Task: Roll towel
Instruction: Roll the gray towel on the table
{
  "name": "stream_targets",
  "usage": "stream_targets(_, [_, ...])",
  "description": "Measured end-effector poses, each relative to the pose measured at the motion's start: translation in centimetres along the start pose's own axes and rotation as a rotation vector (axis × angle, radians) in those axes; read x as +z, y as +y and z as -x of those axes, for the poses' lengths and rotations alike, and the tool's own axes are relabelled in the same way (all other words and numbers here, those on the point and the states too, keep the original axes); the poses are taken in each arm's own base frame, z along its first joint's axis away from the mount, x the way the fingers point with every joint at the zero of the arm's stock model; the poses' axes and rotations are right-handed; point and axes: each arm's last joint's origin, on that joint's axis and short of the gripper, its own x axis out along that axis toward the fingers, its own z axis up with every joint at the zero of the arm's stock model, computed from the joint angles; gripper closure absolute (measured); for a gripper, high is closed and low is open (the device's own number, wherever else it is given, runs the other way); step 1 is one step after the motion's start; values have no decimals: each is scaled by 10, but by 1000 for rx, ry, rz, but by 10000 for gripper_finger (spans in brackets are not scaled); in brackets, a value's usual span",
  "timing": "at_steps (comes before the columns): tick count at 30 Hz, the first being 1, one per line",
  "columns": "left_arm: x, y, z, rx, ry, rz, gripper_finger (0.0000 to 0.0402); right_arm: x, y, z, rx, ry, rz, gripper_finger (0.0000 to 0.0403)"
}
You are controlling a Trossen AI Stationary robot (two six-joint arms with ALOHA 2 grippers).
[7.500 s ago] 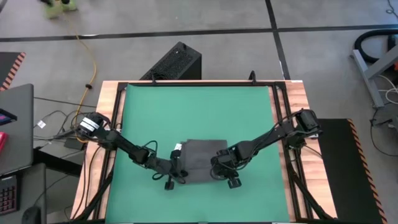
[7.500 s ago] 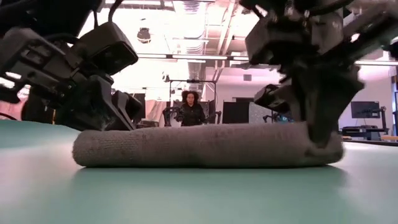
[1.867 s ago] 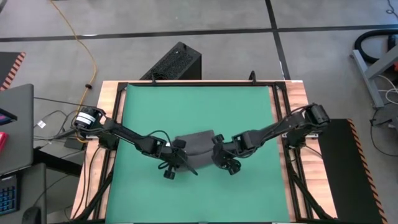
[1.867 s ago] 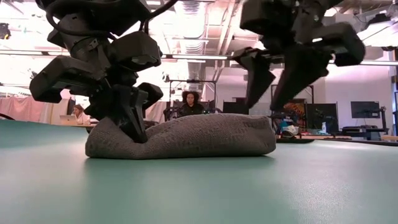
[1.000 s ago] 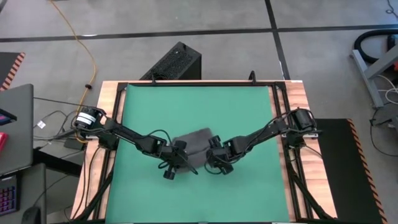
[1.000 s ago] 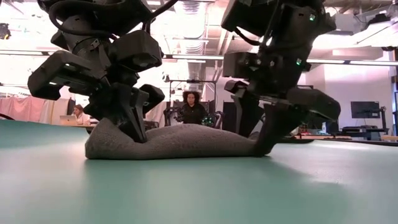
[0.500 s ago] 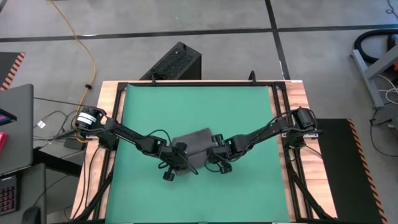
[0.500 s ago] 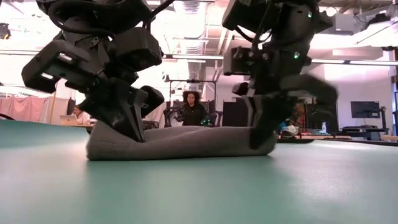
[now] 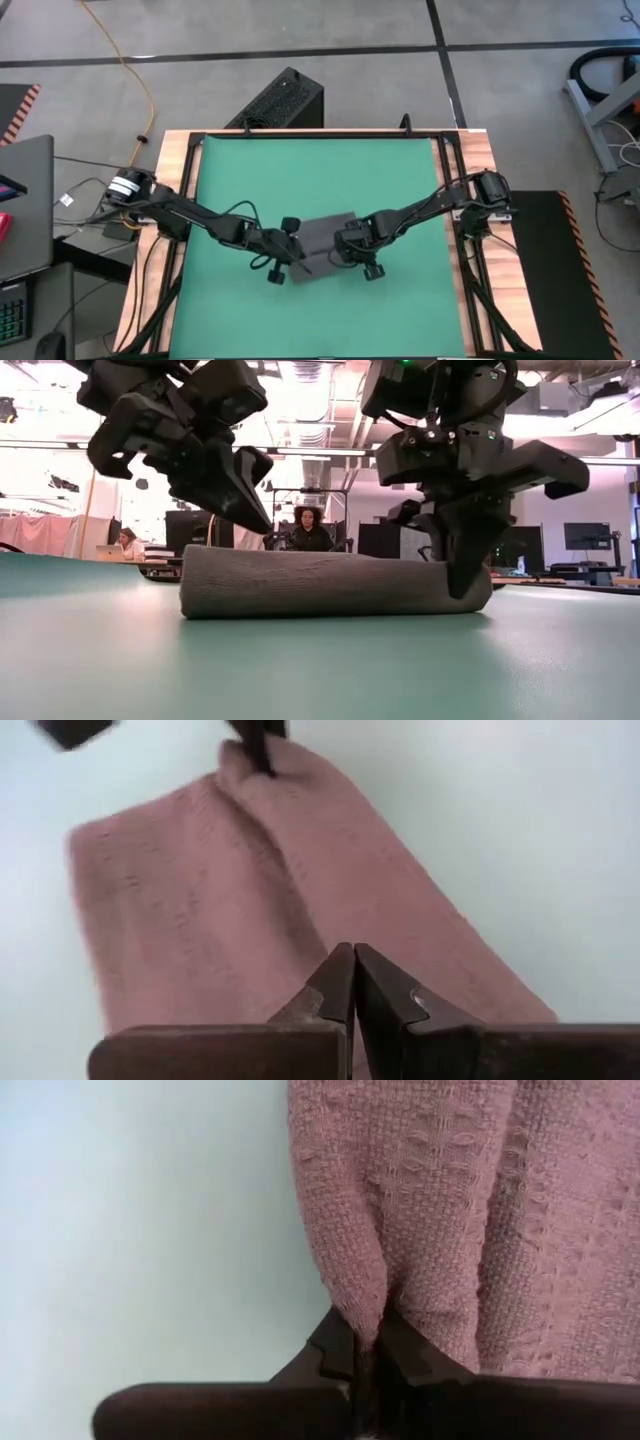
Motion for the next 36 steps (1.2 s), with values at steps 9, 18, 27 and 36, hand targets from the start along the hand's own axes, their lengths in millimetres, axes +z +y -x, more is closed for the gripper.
stream_targets(9, [6,-19,-5,-47,-120,-2,401,-2,-2,1,11,22,-5,378])
stream_targets(18, [-28,-17,-37,-34,-48,30,401,-2,-1,1,45,14,10,378])
stream_targets(27, [-41,-11,-46,-164,29,130,401,5,-1,19,252,35,13,378])
stream_targets(36, [-42,-15,-44,-380,50,245,401,5,-40,34,452,-23,-213,378])
